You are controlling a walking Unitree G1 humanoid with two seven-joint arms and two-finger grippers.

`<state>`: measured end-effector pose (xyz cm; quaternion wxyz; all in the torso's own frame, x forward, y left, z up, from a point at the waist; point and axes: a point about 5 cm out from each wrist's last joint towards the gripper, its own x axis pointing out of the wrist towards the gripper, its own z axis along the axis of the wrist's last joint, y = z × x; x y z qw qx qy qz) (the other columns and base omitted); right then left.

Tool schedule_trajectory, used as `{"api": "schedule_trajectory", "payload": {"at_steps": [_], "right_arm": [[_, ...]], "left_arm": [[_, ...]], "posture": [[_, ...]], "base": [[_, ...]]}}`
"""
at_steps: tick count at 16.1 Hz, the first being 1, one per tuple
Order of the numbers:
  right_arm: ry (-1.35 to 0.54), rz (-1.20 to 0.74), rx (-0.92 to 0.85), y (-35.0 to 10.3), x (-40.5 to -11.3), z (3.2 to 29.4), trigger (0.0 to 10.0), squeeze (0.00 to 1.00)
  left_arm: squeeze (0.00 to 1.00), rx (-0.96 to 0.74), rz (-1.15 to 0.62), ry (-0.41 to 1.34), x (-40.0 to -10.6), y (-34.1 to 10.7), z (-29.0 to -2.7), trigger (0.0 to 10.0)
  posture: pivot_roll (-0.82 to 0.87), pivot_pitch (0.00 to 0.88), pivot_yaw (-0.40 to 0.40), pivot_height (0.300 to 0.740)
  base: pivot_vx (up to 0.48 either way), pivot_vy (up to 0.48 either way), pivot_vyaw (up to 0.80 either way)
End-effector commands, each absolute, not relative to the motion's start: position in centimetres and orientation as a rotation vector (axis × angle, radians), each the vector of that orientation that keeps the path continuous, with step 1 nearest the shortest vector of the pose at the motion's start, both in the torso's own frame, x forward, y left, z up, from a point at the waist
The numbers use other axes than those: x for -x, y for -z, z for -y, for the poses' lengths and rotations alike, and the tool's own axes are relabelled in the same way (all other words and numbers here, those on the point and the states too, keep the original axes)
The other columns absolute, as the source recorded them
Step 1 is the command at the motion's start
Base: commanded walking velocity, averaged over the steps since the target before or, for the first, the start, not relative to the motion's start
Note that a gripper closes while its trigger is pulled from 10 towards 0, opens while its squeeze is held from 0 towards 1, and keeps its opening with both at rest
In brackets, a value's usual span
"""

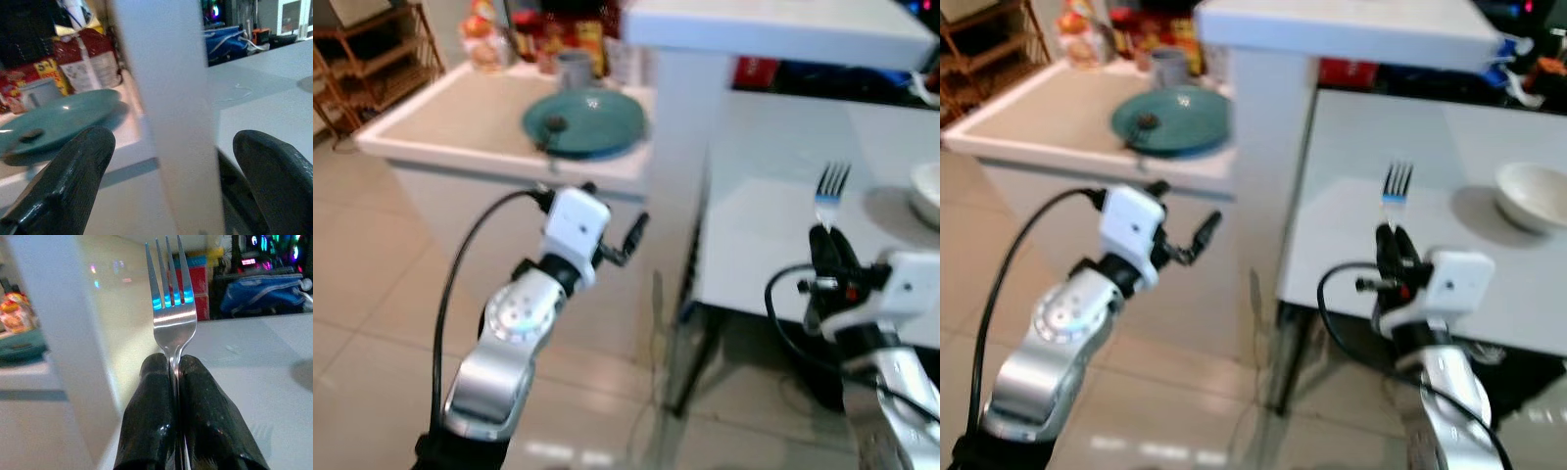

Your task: Setting the table

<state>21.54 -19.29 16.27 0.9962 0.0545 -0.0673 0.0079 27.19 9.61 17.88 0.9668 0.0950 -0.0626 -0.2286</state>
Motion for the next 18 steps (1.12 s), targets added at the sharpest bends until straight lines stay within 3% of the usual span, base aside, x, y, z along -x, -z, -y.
{"api": "schedule_trajectory", "payload": {"at_steps": [1, 6, 13, 15, 18], "right_arm": [[-0.017, 0.126, -0.106, -16.5, -21.6, 19.4, 10.0, 0.00], [-0.054, 0.090, -0.125, -16.4, -23.0, 18.9, 10.0, 0.00], [0.023, -0.012, -0.134, -15.0, -22.9, 19.6, 10.0, 0.00], [0.023, -0.060, -0.130, -14.5, -22.8, 19.4, 10.0, 0.00], [0.031, -0.073, -0.159, -14.1, -22.7, 19.2, 10.0, 0.00]], "left_arm": [[0.09, -0.194, 0.131, 0.468, -27.3, -18.0, -9.3, 10.0], [0.09, -0.228, 0.118, 0.401, -27.2, -17.4, -10.2, 10.0], [0.08, -0.275, 0.087, 0.340, -27.5, -16.5, -12.1, 10.0], [0.00, -0.247, 0.069, 0.351, -27.4, -16.2, -12.4, 10.0], [0.00, -0.226, 0.079, 0.360, -27.8, -16.6, -12.3, 10.0]], "posture": [[-0.06, 0.043, 0.016, 0.740], [-0.04, 0.038, -0.032, 0.740], [-0.04, 0.048, -0.008, 0.740], [-0.04, 0.053, 0.002, 0.740], [-0.04, 0.048, 0.011, 0.740]], "base": [[0.000, -0.337, 0.00], [0.000, -0.334, 0.00], [0.000, -0.333, 0.00], [0.000, 0.000, 0.00], [0.000, 0.000, -0.16]]}}
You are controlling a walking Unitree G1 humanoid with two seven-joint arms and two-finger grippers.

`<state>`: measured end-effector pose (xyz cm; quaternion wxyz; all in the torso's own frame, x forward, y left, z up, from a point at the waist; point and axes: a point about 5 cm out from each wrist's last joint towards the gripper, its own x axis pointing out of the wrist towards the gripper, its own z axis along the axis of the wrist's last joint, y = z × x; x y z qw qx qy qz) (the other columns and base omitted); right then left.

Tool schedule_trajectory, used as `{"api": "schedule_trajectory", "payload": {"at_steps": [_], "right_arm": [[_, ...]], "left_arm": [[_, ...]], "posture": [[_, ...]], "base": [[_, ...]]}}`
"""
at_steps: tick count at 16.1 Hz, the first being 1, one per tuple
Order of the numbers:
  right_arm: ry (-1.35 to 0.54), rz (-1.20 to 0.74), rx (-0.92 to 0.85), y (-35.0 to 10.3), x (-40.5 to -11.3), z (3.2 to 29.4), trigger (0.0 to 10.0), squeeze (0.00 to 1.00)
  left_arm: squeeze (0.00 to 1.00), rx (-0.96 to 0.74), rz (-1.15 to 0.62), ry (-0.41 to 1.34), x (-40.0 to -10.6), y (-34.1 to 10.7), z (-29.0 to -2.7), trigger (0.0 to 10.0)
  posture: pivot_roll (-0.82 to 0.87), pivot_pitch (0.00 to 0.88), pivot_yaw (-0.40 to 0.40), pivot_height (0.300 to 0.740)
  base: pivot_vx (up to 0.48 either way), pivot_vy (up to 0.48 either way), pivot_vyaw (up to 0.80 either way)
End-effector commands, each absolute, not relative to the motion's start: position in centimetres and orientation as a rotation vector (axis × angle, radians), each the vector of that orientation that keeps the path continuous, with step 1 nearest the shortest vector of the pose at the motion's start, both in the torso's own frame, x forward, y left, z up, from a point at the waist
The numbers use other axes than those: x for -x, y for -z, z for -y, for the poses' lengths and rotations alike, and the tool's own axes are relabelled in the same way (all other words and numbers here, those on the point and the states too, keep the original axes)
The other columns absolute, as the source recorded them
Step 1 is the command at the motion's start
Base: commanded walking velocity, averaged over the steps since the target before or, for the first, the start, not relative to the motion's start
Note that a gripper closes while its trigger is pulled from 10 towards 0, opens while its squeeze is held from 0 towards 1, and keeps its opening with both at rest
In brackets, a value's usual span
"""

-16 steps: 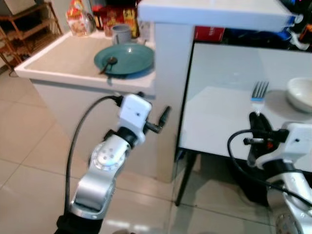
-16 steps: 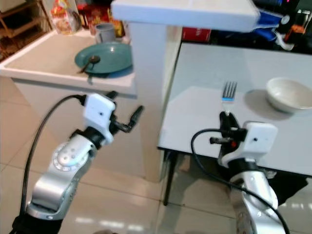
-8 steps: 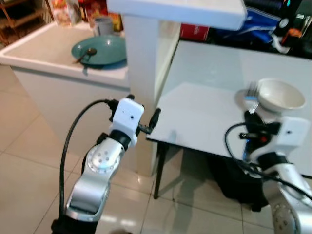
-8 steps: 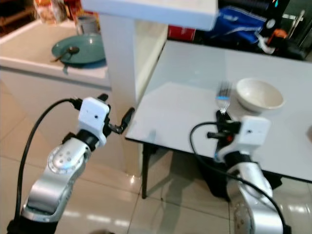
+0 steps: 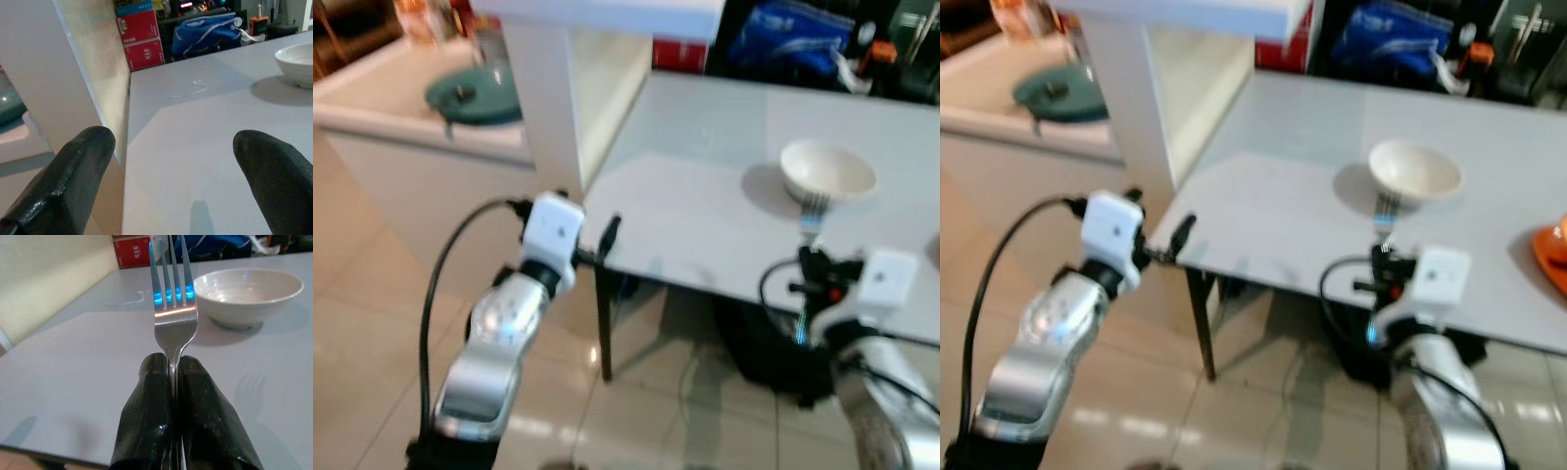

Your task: Setting the table

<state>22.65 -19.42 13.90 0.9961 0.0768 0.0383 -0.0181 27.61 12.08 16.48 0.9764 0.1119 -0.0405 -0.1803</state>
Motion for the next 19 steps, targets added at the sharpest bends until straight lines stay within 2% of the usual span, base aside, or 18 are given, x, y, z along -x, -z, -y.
{"api": "schedule_trajectory", "payload": {"at_steps": [1, 6, 12, 17, 19], "right_arm": [[0.032, -0.074, -0.168, -14.1, -22.7, 19.2, 10.0, 0.00], [0.036, -0.066, -0.173, -14.3, -22.9, 19.1, 10.0, 0.00], [0.024, -0.074, -0.158, -14.3, -23.1, 19.2, 10.0, 0.00], [0.031, -0.079, -0.134, -14.5, -23.5, 19.9, 10.0, 0.00], [0.026, -0.079, -0.130, -14.6, -23.7, 20.0, 10.0, 0.00]], "left_arm": [[0.00, -0.227, 0.082, 0.363, -27.8, -16.6, -12.3, 10.0], [0.00, -0.230, 0.087, 0.385, -28.3, -16.9, -11.7, 10.0], [0.00, -0.222, 0.102, 0.406, -28.0, -17.1, -11.3, 10.0], [0.00, -0.211, 0.103, 0.423, -27.5, -16.9, -10.7, 10.0], [0.00, -0.209, 0.104, 0.426, -27.5, -16.9, -10.5, 10.0]], "posture": [[-0.04, 0.047, 0.014, 0.740], [-0.04, 0.043, 0.021, 0.740], [-0.02, 0.044, 0.015, 0.740], [-0.02, 0.040, -0.004, 0.740], [-0.02, 0.035, -0.010, 0.740]], "base": [[0.000, 0.476, -0.79], [0.000, 0.480, -0.78], [0.000, 0.000, 0.00], [0.288, 0.000, 0.00], [0.300, 0.000, -0.62]]}}
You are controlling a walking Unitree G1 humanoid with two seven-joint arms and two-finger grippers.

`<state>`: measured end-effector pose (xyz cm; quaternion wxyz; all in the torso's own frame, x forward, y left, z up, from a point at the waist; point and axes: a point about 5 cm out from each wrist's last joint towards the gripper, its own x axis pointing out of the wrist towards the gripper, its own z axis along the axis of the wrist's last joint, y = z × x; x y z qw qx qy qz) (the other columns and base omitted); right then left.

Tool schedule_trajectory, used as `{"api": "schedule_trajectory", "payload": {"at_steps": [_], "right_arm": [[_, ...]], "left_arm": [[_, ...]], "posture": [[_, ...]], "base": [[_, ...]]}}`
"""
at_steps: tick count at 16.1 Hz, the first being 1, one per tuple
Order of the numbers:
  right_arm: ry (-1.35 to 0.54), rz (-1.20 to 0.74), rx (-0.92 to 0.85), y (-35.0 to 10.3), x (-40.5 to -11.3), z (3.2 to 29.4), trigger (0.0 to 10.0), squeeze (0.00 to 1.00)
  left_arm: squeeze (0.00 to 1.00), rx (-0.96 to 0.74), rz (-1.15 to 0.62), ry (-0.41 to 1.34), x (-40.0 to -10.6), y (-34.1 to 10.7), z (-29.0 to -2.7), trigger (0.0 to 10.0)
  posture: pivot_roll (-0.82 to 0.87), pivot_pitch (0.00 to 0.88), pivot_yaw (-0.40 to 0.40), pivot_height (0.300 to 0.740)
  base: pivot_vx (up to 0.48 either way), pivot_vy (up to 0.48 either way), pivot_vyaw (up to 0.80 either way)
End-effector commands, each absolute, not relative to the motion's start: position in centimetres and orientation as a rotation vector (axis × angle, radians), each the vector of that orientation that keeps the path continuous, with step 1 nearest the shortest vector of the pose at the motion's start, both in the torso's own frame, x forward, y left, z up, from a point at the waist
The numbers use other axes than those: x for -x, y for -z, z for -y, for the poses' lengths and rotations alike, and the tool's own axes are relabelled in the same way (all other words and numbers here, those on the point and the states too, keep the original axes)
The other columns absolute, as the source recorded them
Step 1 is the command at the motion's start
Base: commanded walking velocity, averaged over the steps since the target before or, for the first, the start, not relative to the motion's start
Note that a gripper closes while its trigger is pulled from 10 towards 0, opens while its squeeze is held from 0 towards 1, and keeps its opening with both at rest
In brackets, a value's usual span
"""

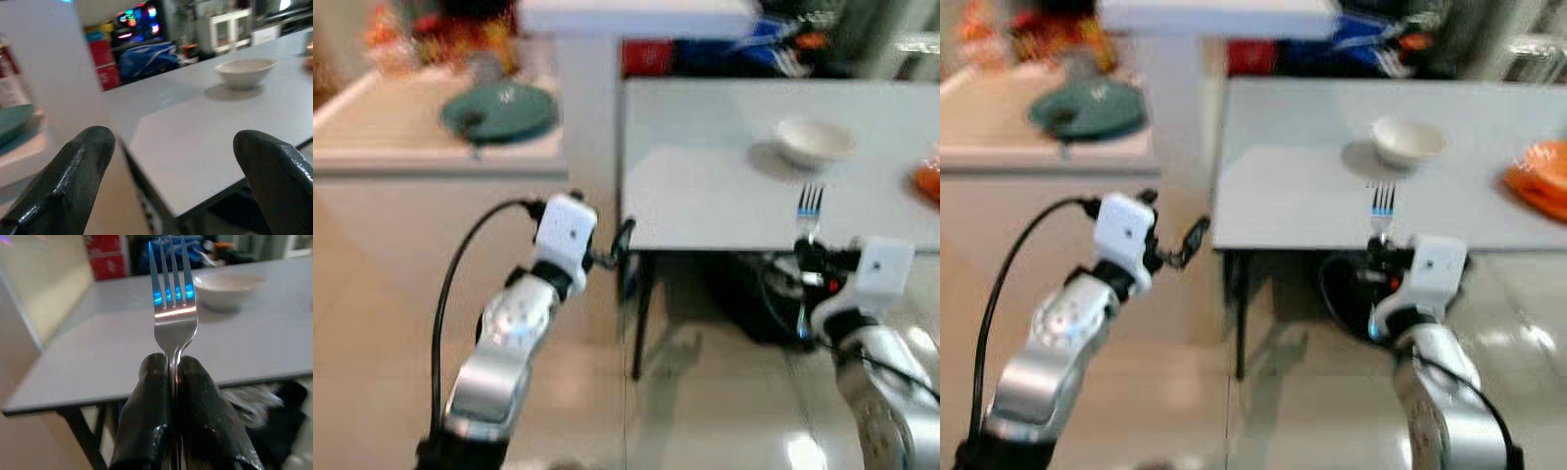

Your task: Setting the table

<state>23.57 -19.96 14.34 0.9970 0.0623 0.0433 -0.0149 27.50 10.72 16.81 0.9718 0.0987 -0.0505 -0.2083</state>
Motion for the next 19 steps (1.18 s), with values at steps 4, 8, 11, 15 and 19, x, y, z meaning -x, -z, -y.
{"api": "schedule_trajectory", "payload": {"at_steps": [4, 8, 11, 15, 19], "right_arm": [[0.022, -0.074, -0.119, -14.80, -23.86, 20.16, 10.0, 0.00], [0.028, -0.082, -0.119, -14.46, -23.80, 20.30, 10.0, 0.00], [0.032, -0.091, -0.124, -14.37, -23.79, 20.21, 10.0, 0.00], [0.041, -0.090, -0.122, -14.41, -23.65, 20.43, 10.0, 0.00], [0.055, -0.092, -0.121, -14.37, -23.51, 20.70, 10.0, 0.00]], "left_arm": [[0.00, -0.204, 0.108, 0.427, -27.49, -16.95, -10.43, 10.0], [0.00, -0.204, 0.111, 0.432, -27.46, -17.01, -10.40, 10.0], [0.00, -0.203, 0.113, 0.439, -27.54, -17.04, -10.34, 10.0], [0.00, -0.198, 0.117, 0.449, -27.71, -17.11, -10.07, 10.0], [0.00, -0.196, 0.115, 0.456, -27.67, -17.02, -9.93, 10.0]], "posture": [[-0.03, 0.030, -0.012, 0.740], [-0.03, 0.027, -0.010, 0.740], [-0.03, 0.023, -0.005, 0.740], [-0.03, 0.029, 0.003, 0.740], [-0.04, 0.032, 0.001, 0.740]], "base": [[0.300, 0.000, -0.17], [0.314, 0.000, 0.00], [0.344, 0.000, -0.16], [0.355, 0.000, -0.77], [0.358, 0.000, -0.64]]}}
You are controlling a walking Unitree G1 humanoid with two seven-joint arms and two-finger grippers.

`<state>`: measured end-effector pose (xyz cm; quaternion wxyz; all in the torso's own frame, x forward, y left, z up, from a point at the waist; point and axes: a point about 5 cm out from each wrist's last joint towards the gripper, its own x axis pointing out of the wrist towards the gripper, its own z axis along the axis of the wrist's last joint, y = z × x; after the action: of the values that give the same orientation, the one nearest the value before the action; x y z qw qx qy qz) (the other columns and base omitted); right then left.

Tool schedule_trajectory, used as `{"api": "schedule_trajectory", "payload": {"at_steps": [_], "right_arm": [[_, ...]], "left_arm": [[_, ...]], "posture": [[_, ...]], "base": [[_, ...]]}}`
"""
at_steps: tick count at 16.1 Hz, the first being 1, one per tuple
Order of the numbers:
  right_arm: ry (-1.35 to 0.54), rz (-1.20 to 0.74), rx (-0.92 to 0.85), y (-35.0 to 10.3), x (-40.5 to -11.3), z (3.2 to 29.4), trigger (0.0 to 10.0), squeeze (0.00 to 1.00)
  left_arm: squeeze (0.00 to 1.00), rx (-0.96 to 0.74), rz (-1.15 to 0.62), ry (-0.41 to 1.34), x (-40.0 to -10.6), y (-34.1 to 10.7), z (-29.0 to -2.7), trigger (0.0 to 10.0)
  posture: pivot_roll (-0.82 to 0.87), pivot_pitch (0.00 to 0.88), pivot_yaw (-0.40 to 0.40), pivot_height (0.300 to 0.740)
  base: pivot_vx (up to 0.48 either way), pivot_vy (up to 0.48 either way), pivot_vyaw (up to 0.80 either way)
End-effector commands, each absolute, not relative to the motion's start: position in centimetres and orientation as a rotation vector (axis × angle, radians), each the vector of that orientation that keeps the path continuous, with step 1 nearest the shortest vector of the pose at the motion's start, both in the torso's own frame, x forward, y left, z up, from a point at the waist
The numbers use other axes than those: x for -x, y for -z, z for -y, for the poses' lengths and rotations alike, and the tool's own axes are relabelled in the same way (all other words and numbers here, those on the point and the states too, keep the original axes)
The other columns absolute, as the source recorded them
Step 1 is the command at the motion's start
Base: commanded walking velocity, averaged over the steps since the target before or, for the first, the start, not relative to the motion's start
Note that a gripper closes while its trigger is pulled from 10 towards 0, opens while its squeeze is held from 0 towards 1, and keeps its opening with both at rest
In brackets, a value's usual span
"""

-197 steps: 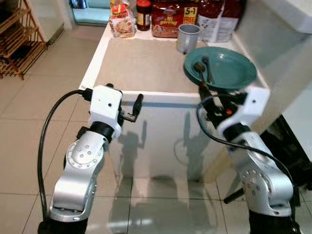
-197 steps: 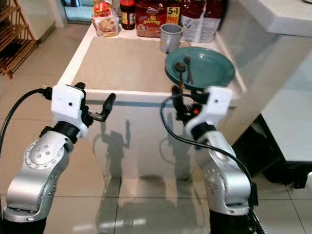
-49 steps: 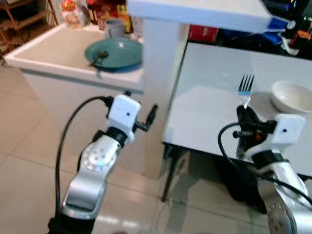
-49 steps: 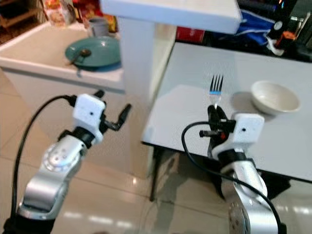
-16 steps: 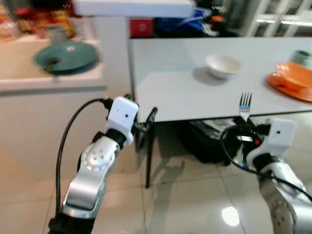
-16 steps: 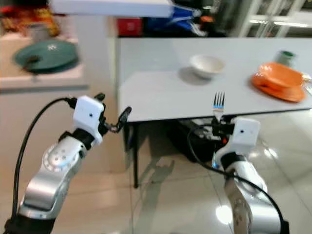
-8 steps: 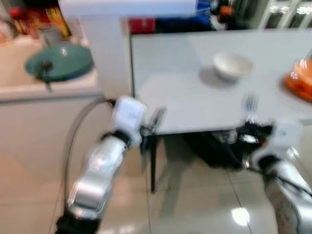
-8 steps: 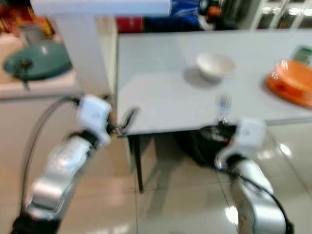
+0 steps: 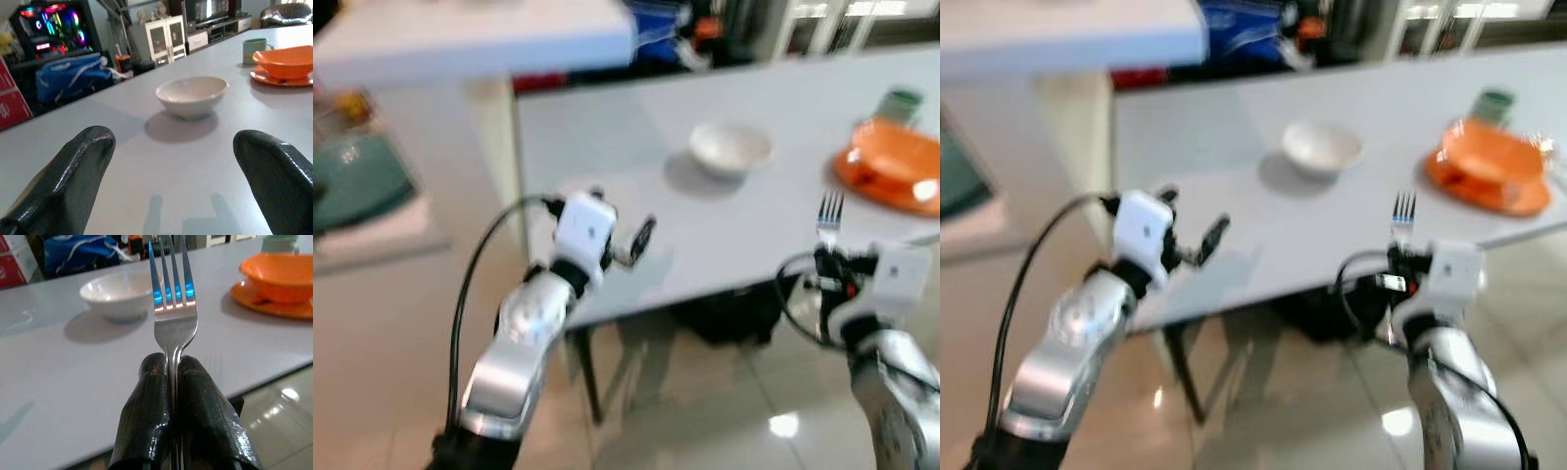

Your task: Setting the table

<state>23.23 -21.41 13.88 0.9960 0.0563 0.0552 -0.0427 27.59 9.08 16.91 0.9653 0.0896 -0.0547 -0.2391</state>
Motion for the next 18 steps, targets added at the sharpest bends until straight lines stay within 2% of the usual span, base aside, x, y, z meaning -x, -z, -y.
{"api": "schedule_trajectory", "payload": {"at_steps": [1, 4, 7, 10, 14, 16, 18], "right_arm": [[0.051, -0.090, -0.119, -14.5, -23.6, 20.7, 10.0, 0.00], [0.012, -0.090, -0.103, -14.8, -23.8, 20.5, 10.0, 0.00], [-0.297, -0.266, -0.039, -13.6, -22.9, 18.4, 10.0, 0.00], [-0.422, -0.305, 0.000, -13.8, -22.5, 17.6, 10.0, 0.00], [-0.475, -0.297, -0.045, -15.0, -24.7, 16.9, 10.0, 0.00], [-0.392, -0.434, 0.043, -13.3, -28.0, 17.3, 10.0, 0.00], [-0.366, -0.447, 0.047, -12.8, -30.2, 17.2, 10.0, 0.00]], "left_arm": [[0.00, -0.194, 0.115, 0.455, -27.7, -17.0, -9.9, 10.0], [0.00, -0.191, 0.114, 0.452, -27.7, -17.0, -9.8, 10.0], [0.00, -0.196, 0.096, 0.444, -27.4, -16.6, -10.1, 10.0], [0.00, -0.202, 0.066, 0.439, -26.9, -16.1, -10.5, 10.0], [0.00, -0.212, 0.050, 0.473, -26.0, -15.9, -10.7, 10.0], [0.00, -0.225, 0.007, 0.538, -25.4, -15.3, -10.4, 10.0], [0.00, -0.235, -0.019, 0.603, -24.9, -15.1, -10.1, 10.0]], "posture": [[-0.04, 0.033, -0.003, 0.740], [-0.04, 0.033, -0.005, 0.740], [-0.03, 0.038, -0.018, 0.740], [-0.03, 0.047, -0.023, 0.740], [-0.01, 0.069, -0.033, 0.740], [-0.01, 0.078, -0.033, 0.740], [0.00, 0.084, -0.038, 0.740]], "base": [[0.356, 0.000, 0.00], [0.359, 0.000, 0.00], [0.341, 0.000, 0.00], [0.000, 0.000, 0.00], [0.000, 0.000, 0.00], [0.000, 0.000, 0.00], [0.000, 0.000, 0.00]]}}
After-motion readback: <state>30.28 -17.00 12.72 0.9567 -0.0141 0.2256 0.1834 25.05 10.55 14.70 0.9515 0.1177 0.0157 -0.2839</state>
